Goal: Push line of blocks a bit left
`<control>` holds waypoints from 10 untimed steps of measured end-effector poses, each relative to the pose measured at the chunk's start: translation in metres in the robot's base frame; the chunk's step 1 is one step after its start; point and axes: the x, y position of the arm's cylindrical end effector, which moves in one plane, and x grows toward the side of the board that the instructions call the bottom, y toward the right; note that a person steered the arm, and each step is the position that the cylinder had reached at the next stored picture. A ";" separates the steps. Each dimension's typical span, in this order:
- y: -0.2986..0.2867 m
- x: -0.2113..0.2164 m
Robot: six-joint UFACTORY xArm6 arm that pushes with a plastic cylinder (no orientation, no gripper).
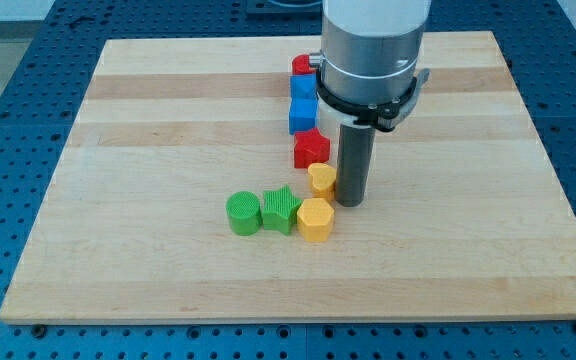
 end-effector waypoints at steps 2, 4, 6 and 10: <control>0.049 0.046; 0.025 0.042; 0.006 0.043; 0.001 0.038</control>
